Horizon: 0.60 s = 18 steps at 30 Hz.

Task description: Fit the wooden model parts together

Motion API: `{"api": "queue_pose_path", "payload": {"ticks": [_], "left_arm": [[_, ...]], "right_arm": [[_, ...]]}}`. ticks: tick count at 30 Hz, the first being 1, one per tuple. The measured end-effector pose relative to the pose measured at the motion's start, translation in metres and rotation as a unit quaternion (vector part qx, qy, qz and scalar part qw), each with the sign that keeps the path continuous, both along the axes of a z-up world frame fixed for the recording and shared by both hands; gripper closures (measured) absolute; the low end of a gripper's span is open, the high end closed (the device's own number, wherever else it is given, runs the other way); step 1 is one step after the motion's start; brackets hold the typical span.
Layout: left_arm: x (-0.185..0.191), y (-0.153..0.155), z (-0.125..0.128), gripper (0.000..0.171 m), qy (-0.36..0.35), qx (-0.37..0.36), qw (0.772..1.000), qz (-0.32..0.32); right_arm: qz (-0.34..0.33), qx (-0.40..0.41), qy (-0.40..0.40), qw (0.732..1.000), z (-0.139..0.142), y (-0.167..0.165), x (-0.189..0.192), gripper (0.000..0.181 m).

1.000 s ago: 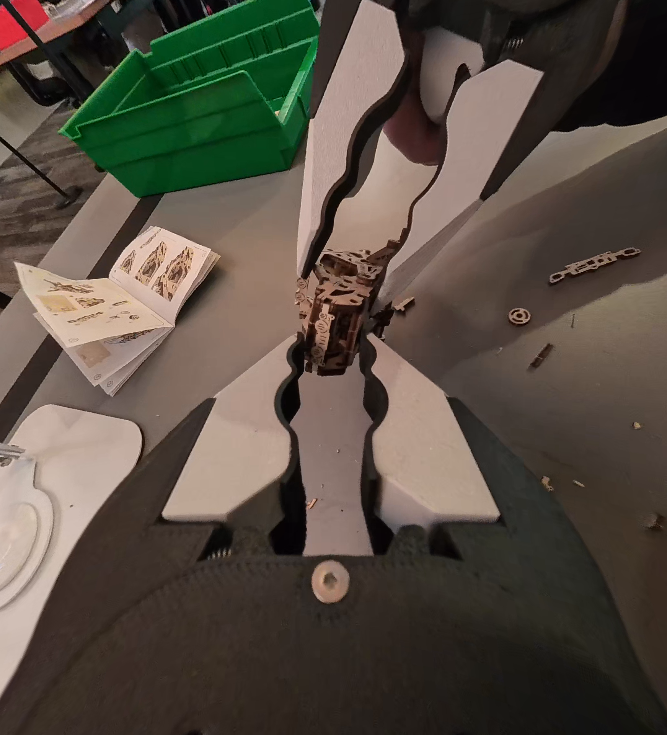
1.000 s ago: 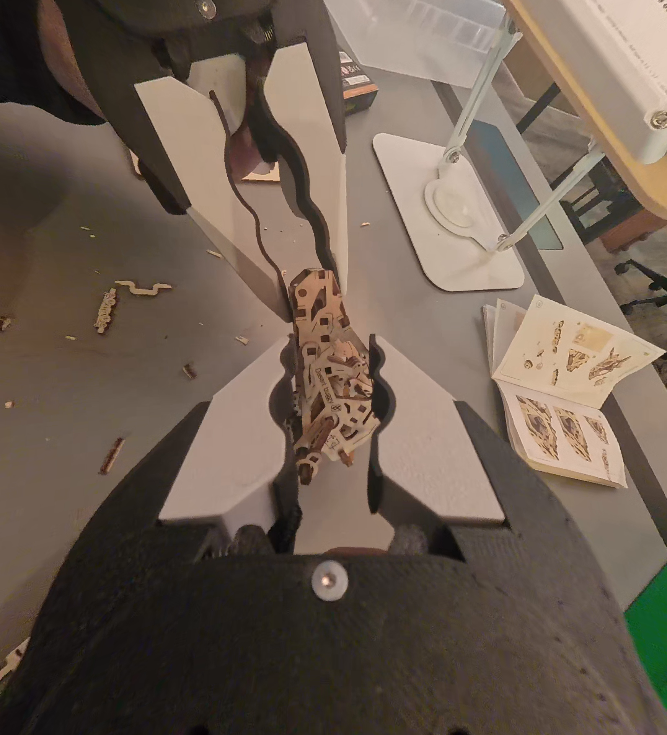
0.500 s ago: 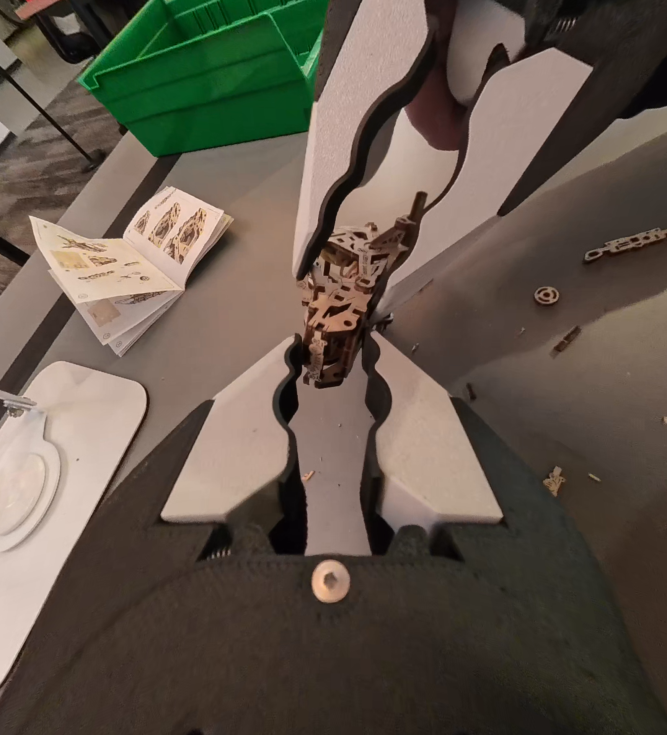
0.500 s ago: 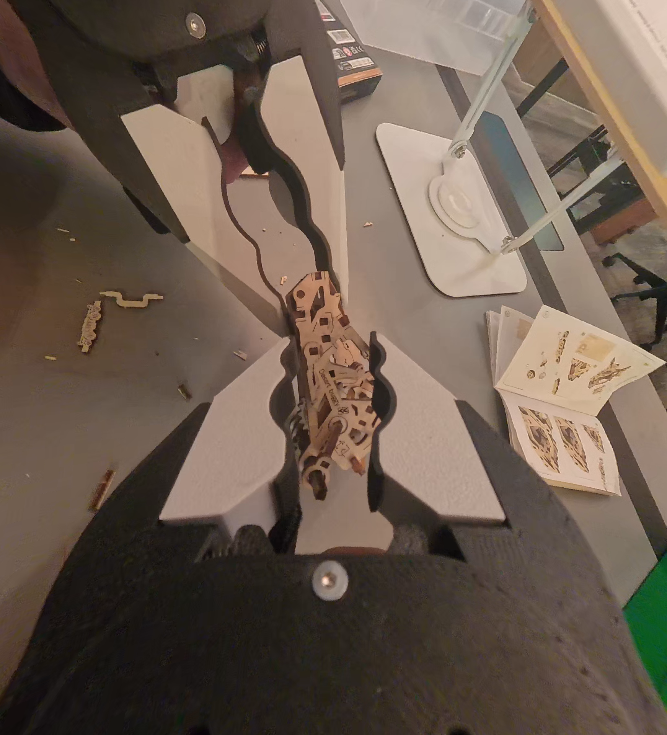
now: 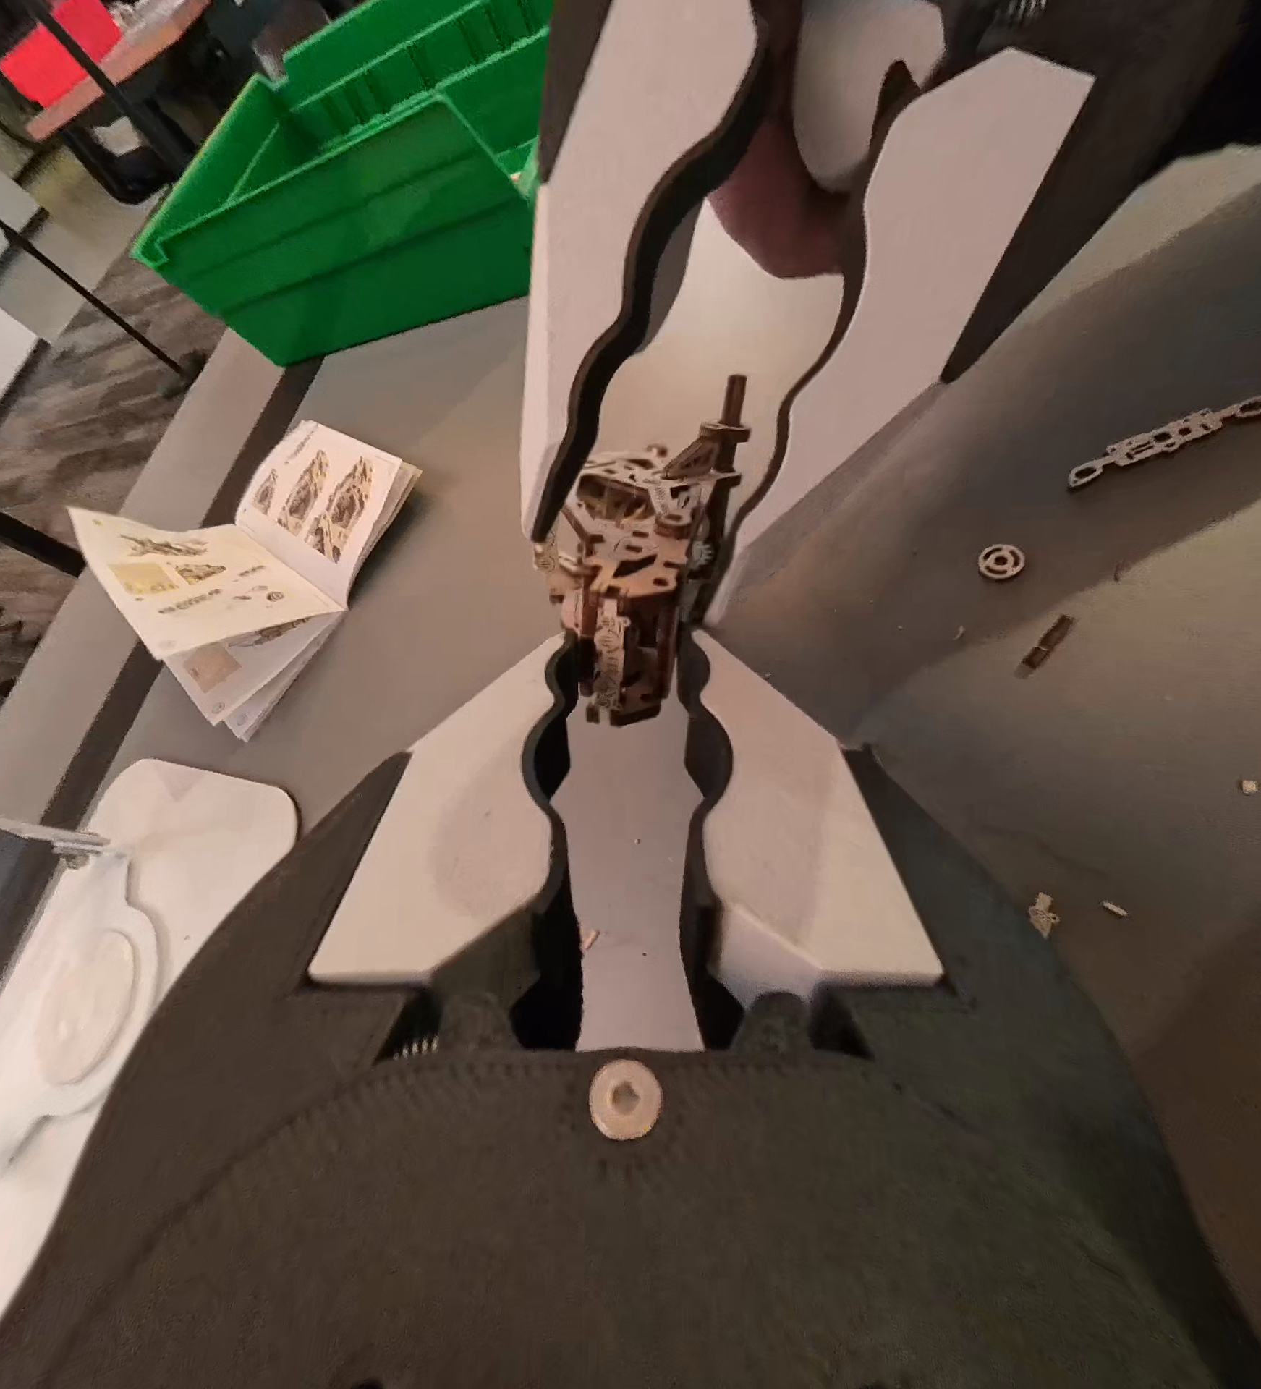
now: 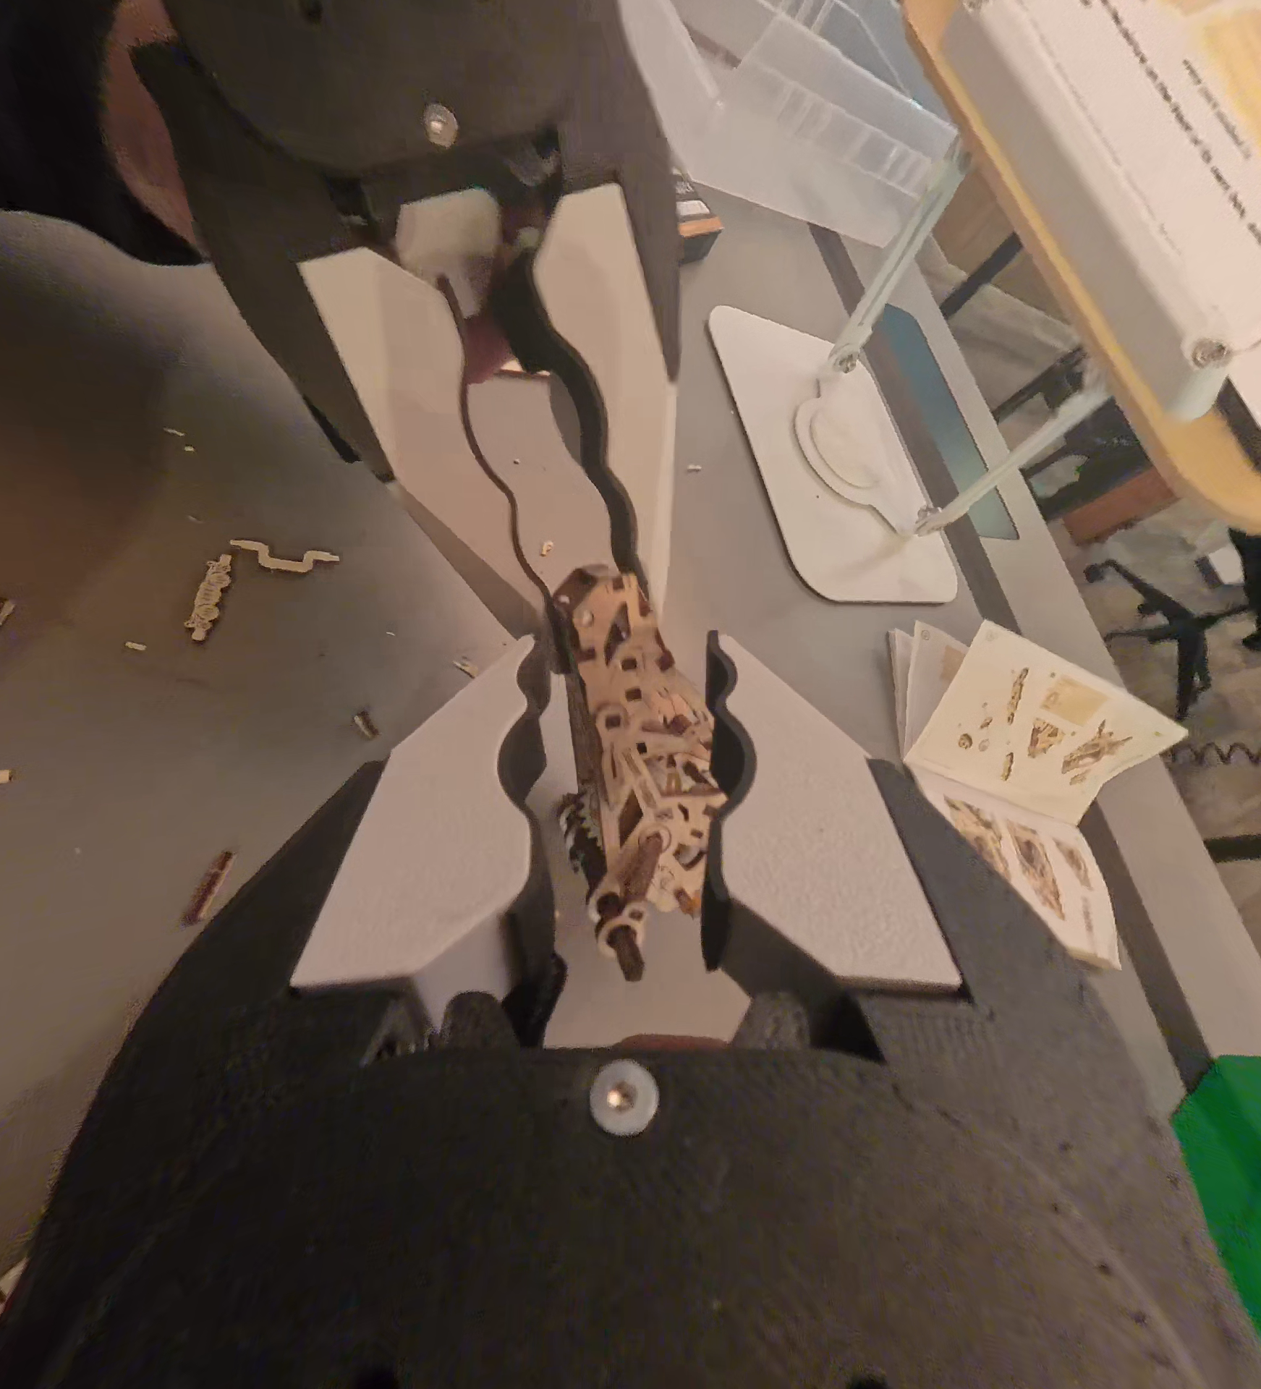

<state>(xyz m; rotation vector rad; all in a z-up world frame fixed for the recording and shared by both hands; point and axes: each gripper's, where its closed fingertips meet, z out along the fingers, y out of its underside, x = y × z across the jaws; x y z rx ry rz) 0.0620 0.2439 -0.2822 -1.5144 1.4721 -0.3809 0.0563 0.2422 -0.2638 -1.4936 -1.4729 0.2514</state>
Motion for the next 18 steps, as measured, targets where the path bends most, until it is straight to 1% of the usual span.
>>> {"api": "queue_pose_path", "payload": {"ticks": [4, 6, 9, 12, 18], "left_arm": [[0.004, 0.001, 0.005, 0.149, 0.031, 0.02, 0.999, -0.012], [0.006, 0.001, 0.005, 0.148, 0.037, 0.022, 0.999, -0.019], [0.007, 0.002, 0.008, 0.148, 0.024, 0.015, 0.999, -0.018], [0.005, 0.007, 0.006, 0.136, 0.01, 0.005, 1.0, -0.008], [0.017, 0.003, 0.005, 0.148, 0.005, 0.017, 0.999, -0.028]], "right_arm": [[0.033, -0.011, -0.02, 0.999, -0.002, -0.004, 0.0, 0.147], [0.036, -0.023, -0.007, 0.999, 0.002, -0.001, 0.003, 0.159], [0.035, -0.04, 0.019, 0.998, 0.002, 0.0, 0.008, 0.159], [0.029, -0.045, 0.036, 0.998, 0.003, 0.001, 0.014, 0.159], [0.027, -0.044, 0.05, 0.997, 0.002, -0.001, 0.022, 0.159]]}}
